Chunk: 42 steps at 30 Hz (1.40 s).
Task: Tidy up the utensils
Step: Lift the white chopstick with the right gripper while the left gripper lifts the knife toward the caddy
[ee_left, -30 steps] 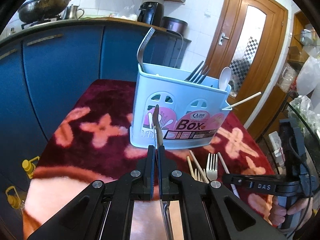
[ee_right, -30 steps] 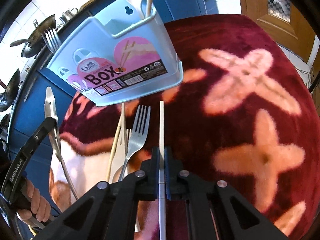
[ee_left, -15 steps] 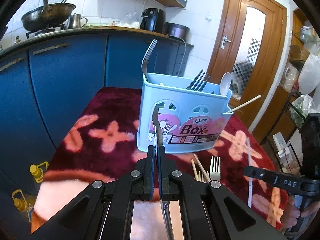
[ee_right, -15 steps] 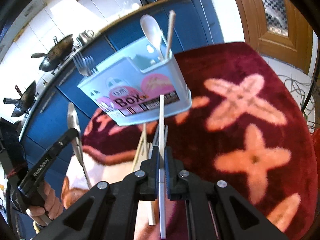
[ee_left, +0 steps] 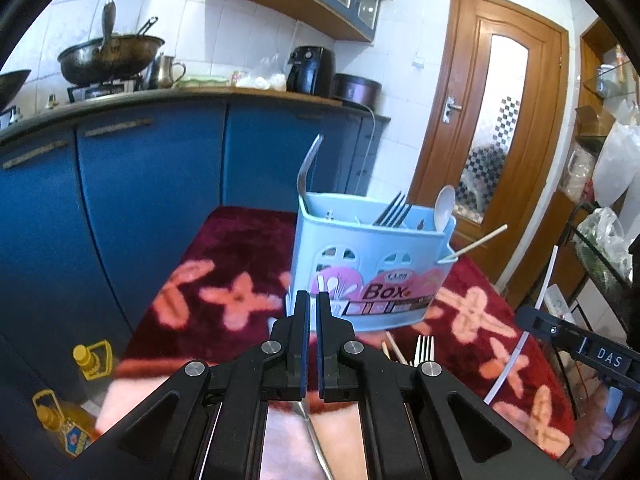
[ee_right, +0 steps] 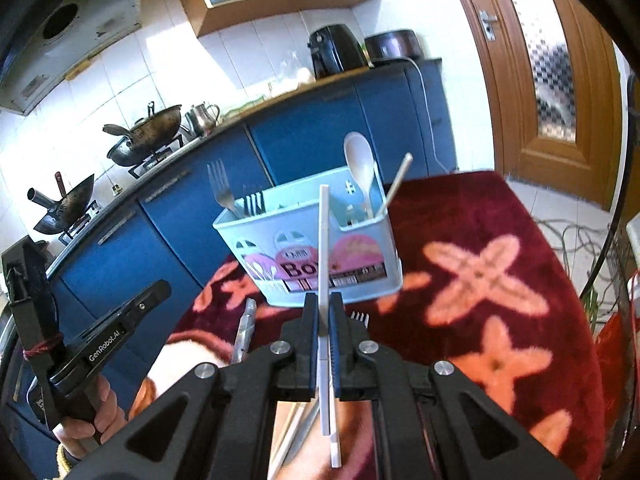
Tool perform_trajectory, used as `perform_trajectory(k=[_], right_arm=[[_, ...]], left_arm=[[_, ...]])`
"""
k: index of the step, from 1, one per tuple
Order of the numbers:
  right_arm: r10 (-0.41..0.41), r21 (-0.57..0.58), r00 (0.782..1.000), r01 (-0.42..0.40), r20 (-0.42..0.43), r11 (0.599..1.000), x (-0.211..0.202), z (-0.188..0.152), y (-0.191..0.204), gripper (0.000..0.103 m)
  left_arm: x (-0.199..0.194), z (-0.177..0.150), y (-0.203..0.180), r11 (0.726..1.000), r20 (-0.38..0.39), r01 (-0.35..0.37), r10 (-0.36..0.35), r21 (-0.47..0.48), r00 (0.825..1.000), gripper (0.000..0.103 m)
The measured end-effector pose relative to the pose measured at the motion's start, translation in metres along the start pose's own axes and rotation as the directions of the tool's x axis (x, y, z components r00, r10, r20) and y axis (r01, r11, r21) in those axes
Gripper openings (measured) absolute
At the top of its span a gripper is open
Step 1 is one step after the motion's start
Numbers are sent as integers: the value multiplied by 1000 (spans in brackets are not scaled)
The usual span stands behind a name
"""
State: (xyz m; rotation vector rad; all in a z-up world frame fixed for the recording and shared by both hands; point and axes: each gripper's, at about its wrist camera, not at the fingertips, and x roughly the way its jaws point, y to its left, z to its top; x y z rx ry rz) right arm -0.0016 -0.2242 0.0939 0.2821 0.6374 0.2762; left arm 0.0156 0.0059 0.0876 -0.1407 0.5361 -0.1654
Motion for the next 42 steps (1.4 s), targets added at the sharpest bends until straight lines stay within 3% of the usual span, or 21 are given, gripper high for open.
perform_trajectory(k=[6, 14, 22, 26, 29, 42], right_arm=[[4, -2, 1000, -4, 19, 1000, -4, 3, 6, 6], [-6, 8, 1000, 6, 25, 1000, -3, -3, 5, 6], [-31, -6, 998, 32, 58, 999, -7, -8, 4, 6], [-40, -9, 997, 40, 72, 999, -8, -9, 4, 6], [-44, -10, 996, 45, 76, 999, -7, -10, 2, 6], [-47, -1, 997, 47, 68, 999, 1, -13, -7, 7]], left_arm=[[-5, 6, 6, 1000, 4, 7, -7, -7, 1000, 2], [15, -2, 27, 998, -125, 22, -30, -65, 992, 3], [53, -23, 35, 995, -268, 31, -57, -98, 962, 6], [70, -29, 34, 994, -316, 31, -61, -101, 947, 23], [80, -33, 33, 995, -336, 32, -61, -92, 940, 30], [123, -42, 21, 997, -444, 54, -71, -50, 893, 30]])
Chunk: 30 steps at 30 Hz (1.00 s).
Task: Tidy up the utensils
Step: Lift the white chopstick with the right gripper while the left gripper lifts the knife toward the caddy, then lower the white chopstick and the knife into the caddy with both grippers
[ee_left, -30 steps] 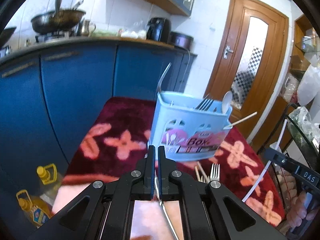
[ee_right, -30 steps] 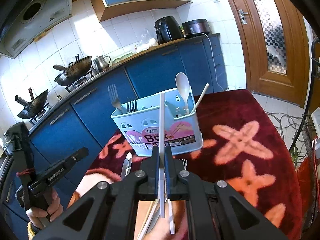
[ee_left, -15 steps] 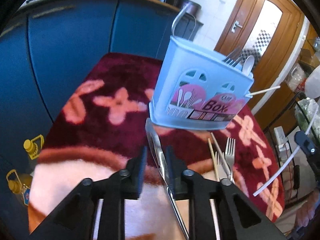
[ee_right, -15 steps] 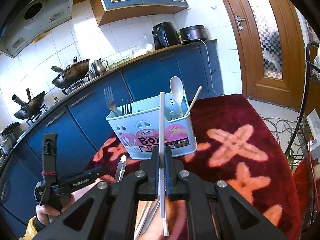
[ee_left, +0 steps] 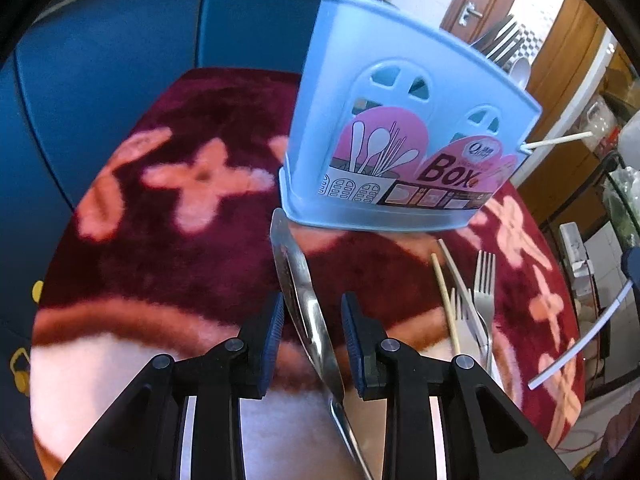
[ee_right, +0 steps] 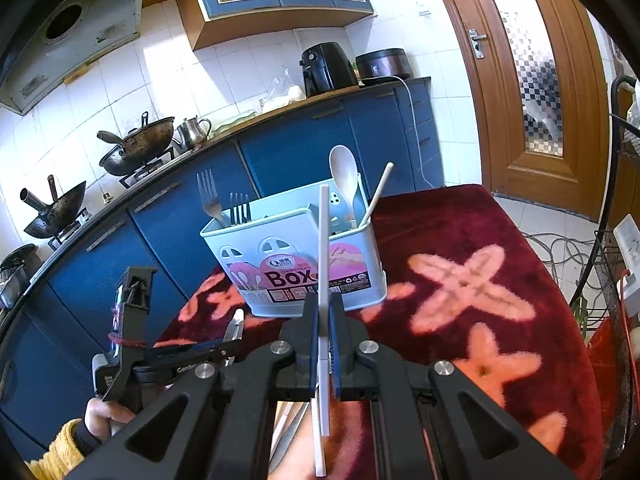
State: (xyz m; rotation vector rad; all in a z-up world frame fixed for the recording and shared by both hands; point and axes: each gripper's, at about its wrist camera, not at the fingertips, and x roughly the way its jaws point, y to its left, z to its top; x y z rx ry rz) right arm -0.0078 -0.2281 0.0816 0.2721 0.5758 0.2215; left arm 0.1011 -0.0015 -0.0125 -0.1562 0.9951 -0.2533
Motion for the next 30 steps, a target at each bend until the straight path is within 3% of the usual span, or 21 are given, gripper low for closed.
perform_trajectory(k=[6, 8, 10, 16, 24, 30], right_arm=[[-2, 11, 1000, 2, -10, 1000, 5, -2, -6, 7], [-1, 13, 1000, 1, -11, 1000, 6, -2, -6, 7], [3, 12, 1000, -2, -9, 1000, 6, -2, -6, 7], [4, 0, 1000, -4, 4, 1000, 2, -1, -2, 7], [8, -15, 999, -8, 35, 1000, -6, 2, 5, 7], [10, -38, 999, -8, 54, 999, -9, 11, 11, 7]], left_arm=[[7, 7, -1, 999, -28, 32, -32, 3, 999, 29], [7, 7, 0, 999, -30, 37, -37, -1, 999, 14], [7, 5, 3, 999, -33, 51, -52, -15, 998, 7], [-5, -1, 4, 996, 1, 79, -79, -36, 997, 4], [-48, -7, -1, 993, 136, 108, -102, -40, 985, 4], [-87, 3, -10, 992, 274, 127, -116, -22, 955, 4]])
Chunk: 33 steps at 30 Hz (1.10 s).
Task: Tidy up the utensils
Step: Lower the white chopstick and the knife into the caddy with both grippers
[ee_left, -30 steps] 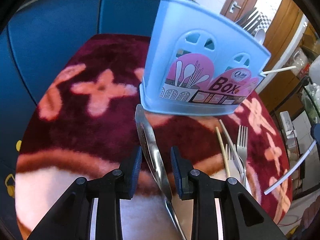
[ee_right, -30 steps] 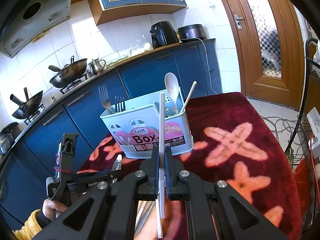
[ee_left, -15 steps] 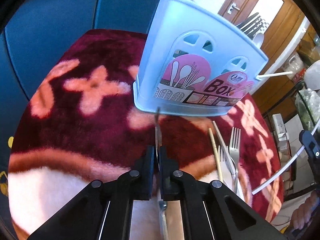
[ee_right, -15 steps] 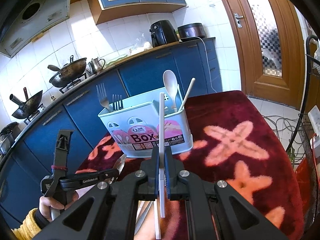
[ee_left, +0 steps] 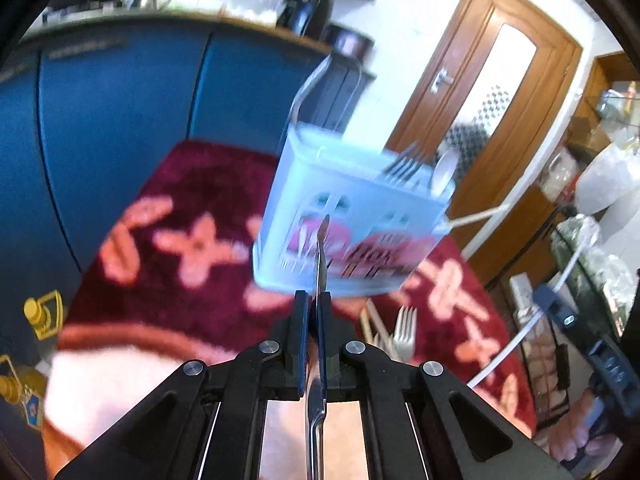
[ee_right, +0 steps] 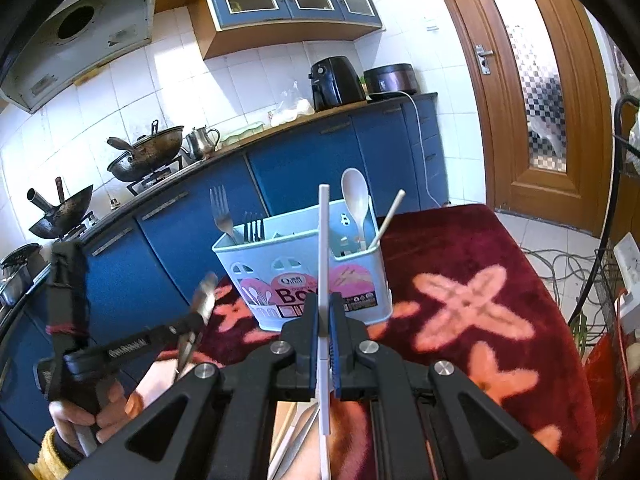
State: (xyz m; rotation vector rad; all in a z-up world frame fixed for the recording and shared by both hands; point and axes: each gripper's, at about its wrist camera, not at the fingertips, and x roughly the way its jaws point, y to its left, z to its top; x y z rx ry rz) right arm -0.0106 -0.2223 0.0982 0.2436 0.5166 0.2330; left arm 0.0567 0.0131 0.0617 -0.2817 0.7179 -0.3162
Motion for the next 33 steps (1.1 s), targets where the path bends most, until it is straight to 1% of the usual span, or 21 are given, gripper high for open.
perform_trajectory(k=[2, 4, 7, 10, 15, 19, 23, 25, 26, 27, 31, 33], right_arm=[[-1, -8, 1000, 1, 6, 1000, 0, 4, 1, 7], [-2, -13, 1000, 2, 11, 1000, 0, 8, 2, 6], [2, -17, 1000, -2, 18, 1000, 1, 15, 2, 7], [6, -24, 1000, -5, 26, 1000, 2, 23, 4, 7], [7, -45, 999, -5, 40, 999, 5, 33, 5, 7], [13, -39, 999, -11, 41, 999, 10, 41, 3, 7], [22, -29, 999, -21, 46, 999, 16, 50, -1, 7], [23, -31, 998, -22, 53, 999, 18, 55, -1, 7], [24, -33, 998, -22, 57, 999, 19, 57, -2, 7], [24, -33, 998, -22, 60, 999, 21, 59, -2, 7], [26, -30, 997, -24, 76, 999, 29, 70, -5, 7], [24, -28, 996, -22, 86, 999, 34, 76, -7, 7]], left_arm=[[-10, 7, -6, 1000, 51, 5, -6, 16, 999, 4], [-21, 18, -14, 999, 111, 5, -9, 36, 994, 4], [-29, 33, -21, 998, 170, -3, -7, 58, 985, 4], [-31, 48, -25, 998, 213, 4, -19, 69, 977, 4], [-28, 73, -26, 998, 273, -9, -8, 61, 962, 4], [-24, 90, -28, 998, 318, -17, -3, 59, 948, 4], [-24, 109, -33, 997, 387, -43, 15, 62, 922, 4], [-22, 120, -37, 996, 427, -62, 28, 67, 904, 4], [-21, 123, -38, 995, 440, -70, 33, 69, 897, 4], [-19, 128, -39, 994, 461, -83, 42, 68, 886, 4], [-4, 143, -38, 990, 516, -133, 96, 35, 851, 4], [4, 149, -36, 990, 531, -143, 111, 20, 840, 4]])
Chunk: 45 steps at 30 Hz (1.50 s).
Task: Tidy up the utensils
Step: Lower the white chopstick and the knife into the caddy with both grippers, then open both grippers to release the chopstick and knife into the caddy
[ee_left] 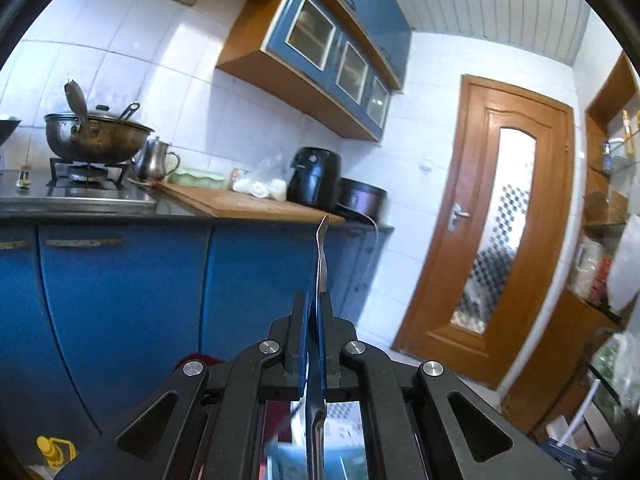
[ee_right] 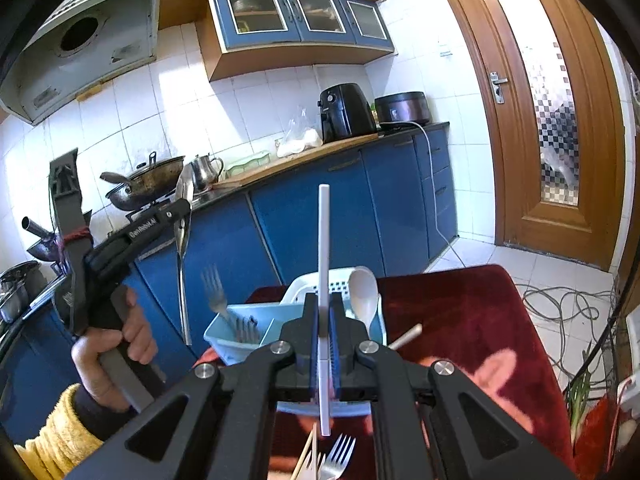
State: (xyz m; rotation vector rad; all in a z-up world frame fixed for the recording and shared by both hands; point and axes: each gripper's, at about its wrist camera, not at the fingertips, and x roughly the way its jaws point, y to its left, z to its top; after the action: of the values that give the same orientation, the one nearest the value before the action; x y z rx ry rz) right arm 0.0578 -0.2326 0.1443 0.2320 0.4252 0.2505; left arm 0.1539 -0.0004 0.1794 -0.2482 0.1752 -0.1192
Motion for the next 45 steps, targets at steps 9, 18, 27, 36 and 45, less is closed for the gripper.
perform_trajectory(k=[9, 18, 27, 36, 45], right_arm=[[-13, -15, 999, 14, 42, 1000, 25, 19, -4, 7], [-61, -32, 997, 62, 44, 998, 60, 22, -8, 7], [-65, -58, 998, 64, -23, 996, 85, 9, -8, 7], [-36, -31, 997, 34, -74, 999, 90, -3, -9, 18], [14, -1, 1000, -14, -21, 1000, 71, 0, -6, 34]], left_arm=[[29, -13, 0, 999, 58, -40, 40, 1, 998, 4], [39, -40, -7, 997, 65, -54, 51, 58, 997, 4], [44, -56, 0, 998, 19, -46, 45, 51, 999, 4], [42, -62, 0, 997, -10, -27, 28, 70, 1000, 4], [30, -56, -1, 997, -49, -13, 17, 81, 999, 26]])
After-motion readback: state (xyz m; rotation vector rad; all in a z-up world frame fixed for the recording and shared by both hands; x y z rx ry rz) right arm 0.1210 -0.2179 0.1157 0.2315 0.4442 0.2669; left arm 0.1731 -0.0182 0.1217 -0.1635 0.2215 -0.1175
